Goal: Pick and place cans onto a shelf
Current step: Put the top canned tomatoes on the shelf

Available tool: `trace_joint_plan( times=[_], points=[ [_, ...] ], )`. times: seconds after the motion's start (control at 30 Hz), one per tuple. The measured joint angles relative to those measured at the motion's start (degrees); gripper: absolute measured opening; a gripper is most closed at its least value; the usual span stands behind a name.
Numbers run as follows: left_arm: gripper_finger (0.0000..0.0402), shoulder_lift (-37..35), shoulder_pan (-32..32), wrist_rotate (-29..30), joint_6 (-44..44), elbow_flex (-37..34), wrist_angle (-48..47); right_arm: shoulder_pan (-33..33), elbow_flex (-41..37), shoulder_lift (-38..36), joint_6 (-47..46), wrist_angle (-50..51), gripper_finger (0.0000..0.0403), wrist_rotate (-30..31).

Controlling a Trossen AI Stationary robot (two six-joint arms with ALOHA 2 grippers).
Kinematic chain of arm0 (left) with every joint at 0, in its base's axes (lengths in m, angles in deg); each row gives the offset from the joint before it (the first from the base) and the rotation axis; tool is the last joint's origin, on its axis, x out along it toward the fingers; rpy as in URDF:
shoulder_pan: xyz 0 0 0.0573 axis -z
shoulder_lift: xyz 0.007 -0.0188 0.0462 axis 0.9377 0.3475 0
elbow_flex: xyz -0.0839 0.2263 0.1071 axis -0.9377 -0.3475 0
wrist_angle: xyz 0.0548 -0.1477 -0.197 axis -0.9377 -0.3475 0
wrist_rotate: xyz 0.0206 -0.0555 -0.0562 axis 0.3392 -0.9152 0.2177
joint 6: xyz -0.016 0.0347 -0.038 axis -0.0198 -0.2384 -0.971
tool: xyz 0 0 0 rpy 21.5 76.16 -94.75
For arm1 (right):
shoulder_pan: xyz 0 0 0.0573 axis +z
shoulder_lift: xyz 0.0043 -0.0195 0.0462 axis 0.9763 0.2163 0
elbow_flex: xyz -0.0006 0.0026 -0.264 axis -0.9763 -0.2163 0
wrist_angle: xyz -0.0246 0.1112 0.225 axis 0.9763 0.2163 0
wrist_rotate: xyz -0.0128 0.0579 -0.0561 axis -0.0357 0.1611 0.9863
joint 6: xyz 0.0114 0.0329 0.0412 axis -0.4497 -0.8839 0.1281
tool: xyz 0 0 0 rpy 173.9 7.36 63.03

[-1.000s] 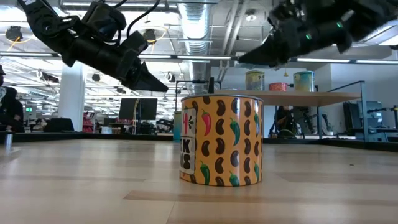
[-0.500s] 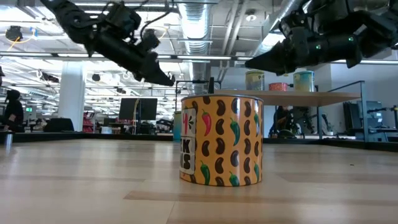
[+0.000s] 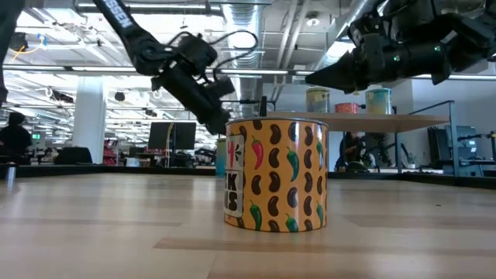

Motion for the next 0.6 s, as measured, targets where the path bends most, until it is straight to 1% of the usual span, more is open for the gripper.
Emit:
trace_joint_plan(
  times=[0.13,0.27,0.37,0.53,0.6],
  points=[
    [0.0142,3.08,-0.93,0.02,0.63,2.73,-3.28,0.0,0.0,0.01,0.0,0.14,0.001,0.02],
    [0.0124,3.94,-1.58,0.63,1.48,3.44,-4.06,0.0,0.0,0.01,0.19,0.05,0.0009,0.04],
    [0.0092,3.95,-1.87,0.59,2.26,3.45,-4.26,0.0,0.0,0.01,0.86,0.06,0.0009,0.04],
    [0.0018,3.92,-1.76,0.77,6.56,3.55,-4.93,0.0,0.0,0.01,0.89,0.06,0.001,0.07],
    [0.0009,3.6,-1.44,0.82,7.48,3.56,-5.56,0.0,0.0,0.01,0.9,0.04,0.001,0.07]
  ],
)
